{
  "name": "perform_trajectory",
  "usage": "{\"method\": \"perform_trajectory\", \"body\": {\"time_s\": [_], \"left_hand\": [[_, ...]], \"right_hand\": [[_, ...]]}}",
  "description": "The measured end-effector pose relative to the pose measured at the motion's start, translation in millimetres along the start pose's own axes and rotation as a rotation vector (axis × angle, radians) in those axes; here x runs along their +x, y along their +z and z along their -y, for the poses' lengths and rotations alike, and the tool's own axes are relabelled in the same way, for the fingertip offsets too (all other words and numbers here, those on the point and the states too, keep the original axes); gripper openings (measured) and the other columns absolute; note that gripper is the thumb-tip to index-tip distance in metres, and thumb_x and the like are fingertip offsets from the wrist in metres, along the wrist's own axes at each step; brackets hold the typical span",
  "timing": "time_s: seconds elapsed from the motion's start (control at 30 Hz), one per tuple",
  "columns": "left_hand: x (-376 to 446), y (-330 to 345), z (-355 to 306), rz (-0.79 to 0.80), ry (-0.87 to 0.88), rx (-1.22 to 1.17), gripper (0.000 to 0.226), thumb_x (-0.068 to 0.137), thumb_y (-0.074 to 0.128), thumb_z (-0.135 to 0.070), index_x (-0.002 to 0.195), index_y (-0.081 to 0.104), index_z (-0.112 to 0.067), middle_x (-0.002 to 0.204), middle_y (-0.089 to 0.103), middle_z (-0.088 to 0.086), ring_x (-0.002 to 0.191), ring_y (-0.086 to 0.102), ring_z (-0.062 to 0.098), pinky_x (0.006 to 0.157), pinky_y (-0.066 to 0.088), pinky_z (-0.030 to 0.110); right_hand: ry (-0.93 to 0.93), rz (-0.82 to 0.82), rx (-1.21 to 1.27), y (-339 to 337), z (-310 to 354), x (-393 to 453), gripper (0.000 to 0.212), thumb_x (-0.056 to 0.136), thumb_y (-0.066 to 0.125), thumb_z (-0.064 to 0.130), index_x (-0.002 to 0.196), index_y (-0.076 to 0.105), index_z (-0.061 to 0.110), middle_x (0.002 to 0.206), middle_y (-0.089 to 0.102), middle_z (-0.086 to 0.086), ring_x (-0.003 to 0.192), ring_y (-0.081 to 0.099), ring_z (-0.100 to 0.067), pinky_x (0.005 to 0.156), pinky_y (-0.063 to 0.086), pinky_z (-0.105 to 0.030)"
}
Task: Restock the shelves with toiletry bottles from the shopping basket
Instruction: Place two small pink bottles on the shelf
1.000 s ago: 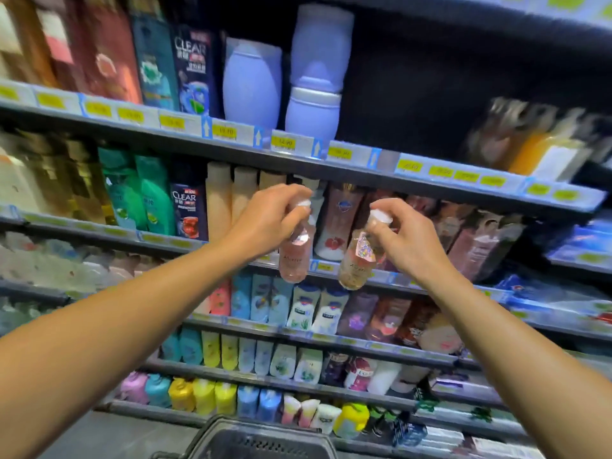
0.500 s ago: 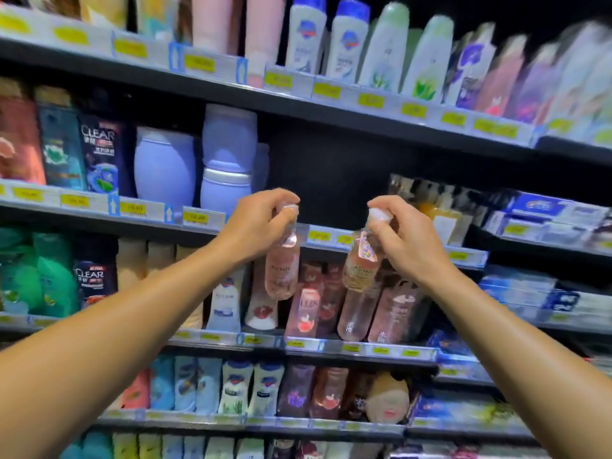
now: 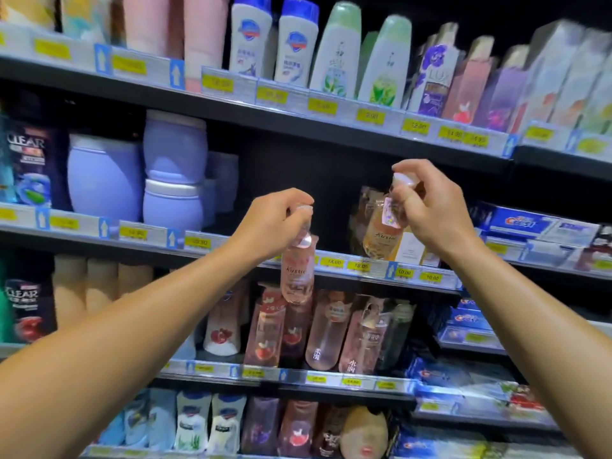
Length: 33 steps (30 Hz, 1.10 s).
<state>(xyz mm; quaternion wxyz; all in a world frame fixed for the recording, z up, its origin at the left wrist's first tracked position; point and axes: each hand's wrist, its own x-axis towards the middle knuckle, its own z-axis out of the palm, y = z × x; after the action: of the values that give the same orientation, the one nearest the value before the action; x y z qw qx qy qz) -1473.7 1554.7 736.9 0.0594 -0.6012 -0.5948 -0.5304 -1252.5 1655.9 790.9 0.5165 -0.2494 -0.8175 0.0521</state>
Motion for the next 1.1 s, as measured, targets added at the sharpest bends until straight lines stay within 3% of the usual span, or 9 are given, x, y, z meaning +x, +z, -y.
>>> {"method": "perform_trajectory", "body": {"time_s": [0.2,0.3,0.4,0.57,0.67,0.8,0.93,1.1], "left_hand": [[4,16,-2,0.028,-0.036,-0.01,0.022,0.094,0.055,-0.02,0.112,0.068,-0.02,0.086,0.068,-0.012,0.069,0.06,-0.012,0.06,0.038,0.0],[6,19,-2,0.034,-0.045,0.049,0.025,0.094,0.054,-0.026,0.115,0.067,-0.023,0.095,0.067,-0.015,0.081,0.059,-0.01,0.065,0.037,-0.001],[7,22,0,0.044,-0.052,0.064,0.026,0.095,0.053,-0.028,0.116,0.067,-0.024,0.099,0.066,-0.015,0.089,0.059,-0.007,0.067,0.037,-0.002],[10,25,0,0.044,-0.051,0.062,0.025,0.095,0.053,-0.028,0.117,0.067,-0.025,0.102,0.065,-0.015,0.089,0.059,-0.008,0.066,0.039,0.001],[12,27,1,0.06,-0.05,0.071,0.026,0.096,0.052,-0.029,0.118,0.066,-0.025,0.104,0.065,-0.015,0.092,0.058,-0.006,0.069,0.039,0.005],[14,32,2,0.064,-0.059,0.063,0.025,0.096,0.053,-0.029,0.116,0.066,-0.028,0.101,0.065,-0.016,0.086,0.058,-0.011,0.065,0.039,0.0],[16,35,2,0.083,-0.042,0.079,0.027,0.097,0.051,-0.029,0.12,0.065,-0.026,0.105,0.064,-0.015,0.092,0.057,-0.006,0.069,0.038,0.005],[18,37,5,0.094,-0.03,0.079,0.026,0.097,0.051,-0.029,0.119,0.065,-0.027,0.104,0.064,-0.016,0.094,0.057,-0.005,0.07,0.038,0.007]], "right_hand": [[0.011,0.036,0.029,10,-26,14,0.026,0.093,0.057,0.014,0.117,0.061,0.022,0.1,0.064,-0.003,0.086,0.061,-0.015,0.074,0.047,-0.024],[0.029,0.066,0.016,18,-36,18,0.027,0.093,0.056,0.015,0.118,0.06,0.022,0.099,0.062,-0.003,0.087,0.06,-0.016,0.075,0.046,-0.026],[0.057,0.088,-0.005,25,-44,23,0.025,0.093,0.057,0.017,0.117,0.061,0.024,0.096,0.06,0.001,0.086,0.057,-0.015,0.068,0.041,-0.019],[0.105,0.131,-0.046,32,-53,25,0.025,0.093,0.057,0.019,0.117,0.061,0.021,0.102,0.062,0.0,0.097,0.058,-0.019,0.084,0.047,-0.033],[0.095,0.213,-0.244,37,-59,25,0.027,0.095,0.053,0.026,0.122,0.058,0.02,0.107,0.065,-0.005,0.109,0.053,-0.028,0.096,0.04,-0.046],[0.052,0.172,-0.483,39,-65,26,0.031,0.097,0.051,0.033,0.123,0.06,0.02,0.114,0.06,-0.009,0.111,0.043,-0.034,0.092,0.035,-0.045],[-0.038,0.077,-0.629,38,-68,23,0.03,0.097,0.047,0.033,0.12,0.062,0.022,0.117,0.06,-0.004,0.107,0.043,-0.031,0.087,0.034,-0.042],[-0.096,0.123,-0.626,35,-70,10,0.041,0.092,0.047,0.038,0.129,0.054,0.022,0.121,0.06,0.0,0.116,0.041,-0.029,0.102,0.027,-0.047]]}}
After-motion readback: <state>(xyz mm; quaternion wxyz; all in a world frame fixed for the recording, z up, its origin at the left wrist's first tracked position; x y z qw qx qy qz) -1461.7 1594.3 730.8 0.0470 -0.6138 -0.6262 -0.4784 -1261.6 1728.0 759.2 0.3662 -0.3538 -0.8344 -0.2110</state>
